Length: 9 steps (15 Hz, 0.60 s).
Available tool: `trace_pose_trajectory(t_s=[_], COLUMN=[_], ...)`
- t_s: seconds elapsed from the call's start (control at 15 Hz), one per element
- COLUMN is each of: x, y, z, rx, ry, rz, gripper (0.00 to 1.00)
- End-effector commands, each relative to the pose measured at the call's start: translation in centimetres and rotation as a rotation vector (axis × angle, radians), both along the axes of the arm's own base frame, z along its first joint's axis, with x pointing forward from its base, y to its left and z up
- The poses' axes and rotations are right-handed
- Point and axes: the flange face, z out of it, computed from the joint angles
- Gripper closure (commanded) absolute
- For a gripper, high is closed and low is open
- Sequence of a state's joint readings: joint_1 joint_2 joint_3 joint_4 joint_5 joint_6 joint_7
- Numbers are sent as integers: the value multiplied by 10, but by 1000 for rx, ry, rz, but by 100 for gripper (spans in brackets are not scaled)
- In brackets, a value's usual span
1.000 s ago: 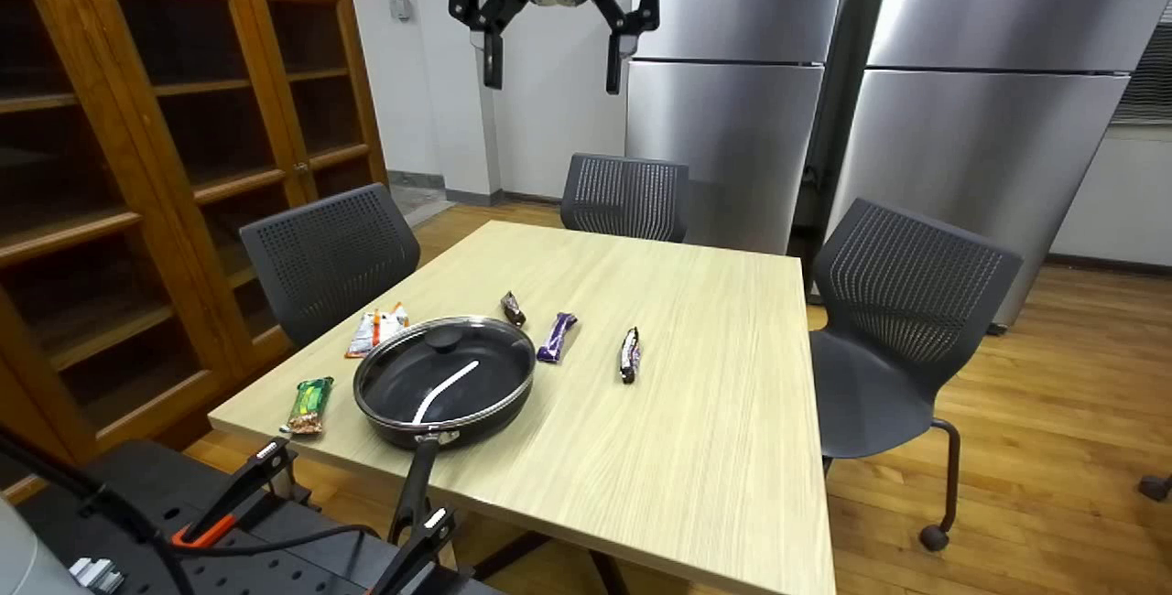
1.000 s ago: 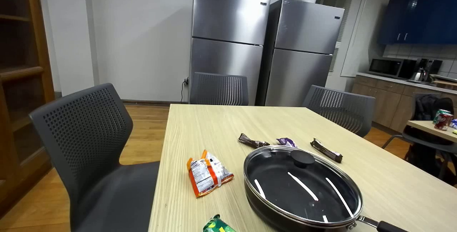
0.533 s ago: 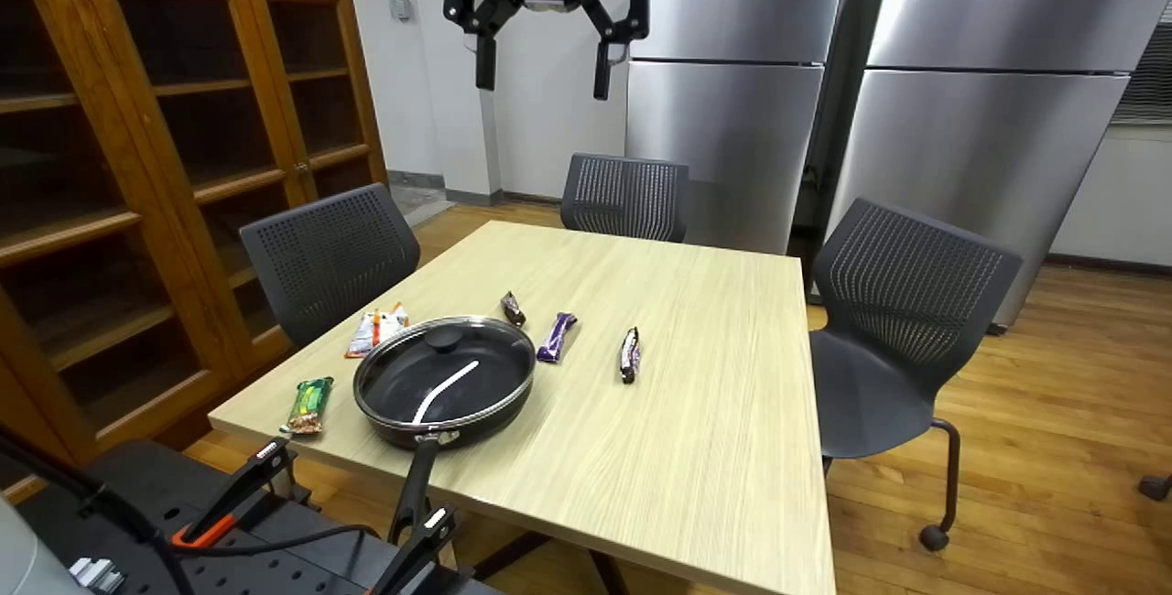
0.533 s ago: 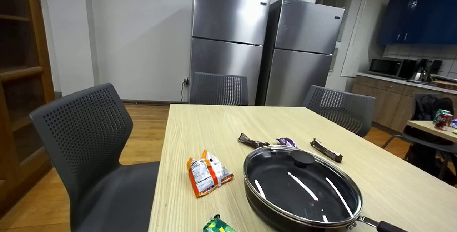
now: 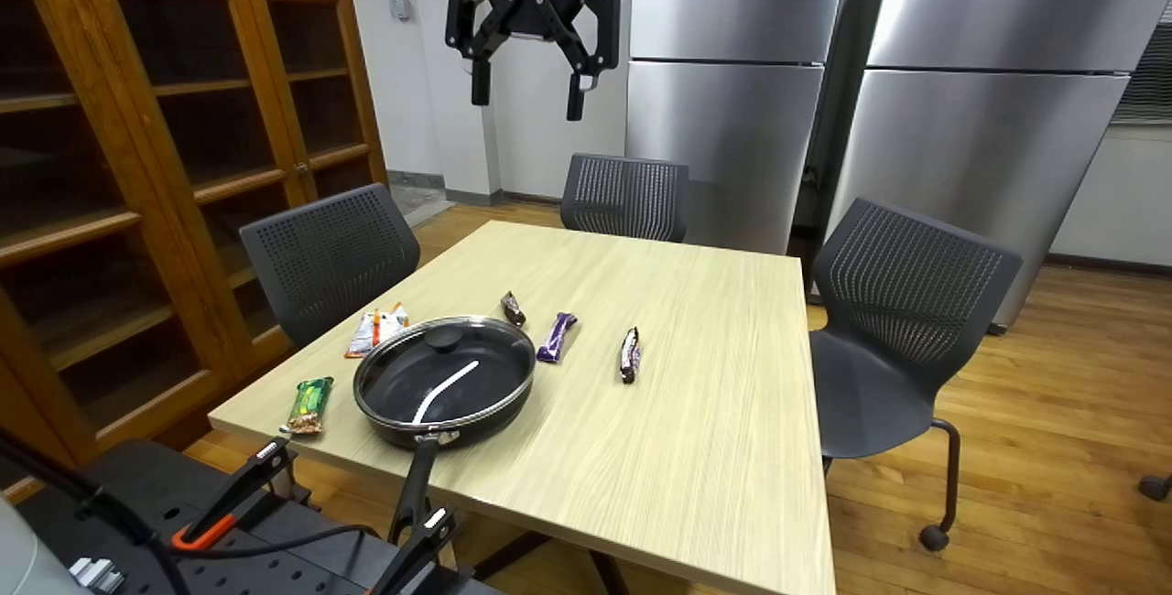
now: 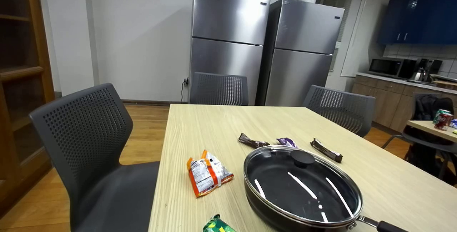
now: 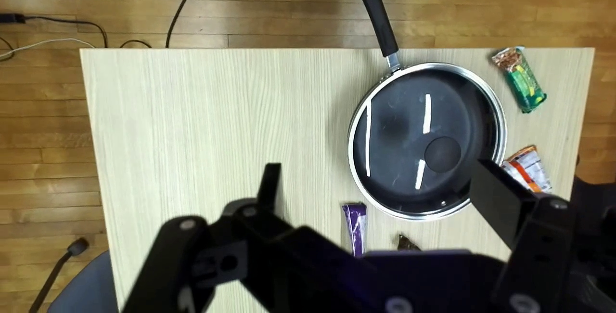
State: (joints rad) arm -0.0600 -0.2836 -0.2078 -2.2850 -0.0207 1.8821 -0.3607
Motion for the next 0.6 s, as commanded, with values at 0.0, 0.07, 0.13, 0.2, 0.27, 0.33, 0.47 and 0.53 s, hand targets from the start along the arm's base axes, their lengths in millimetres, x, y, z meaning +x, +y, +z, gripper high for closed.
trace_pose_trajectory(t_s=[0.0,0.07,0.13,0.2,0.27,0.33,0.47,0.53], x=[15,18,22,25,28,30,33,35], y=[19,24,30,34,41,46,57,62], z=[-13,-18,-23,-27,-32,-36,-45,-49], rx=[-13,-20,-31,-38,-45,-48,-58,-60], ry=[-44,-49,-65,-77,-91,-105,-124,-134], rz=[-56,-63,-76,-87,-103,-117,-139,-153], gripper=[0,0,0,0,0,0,0,0])
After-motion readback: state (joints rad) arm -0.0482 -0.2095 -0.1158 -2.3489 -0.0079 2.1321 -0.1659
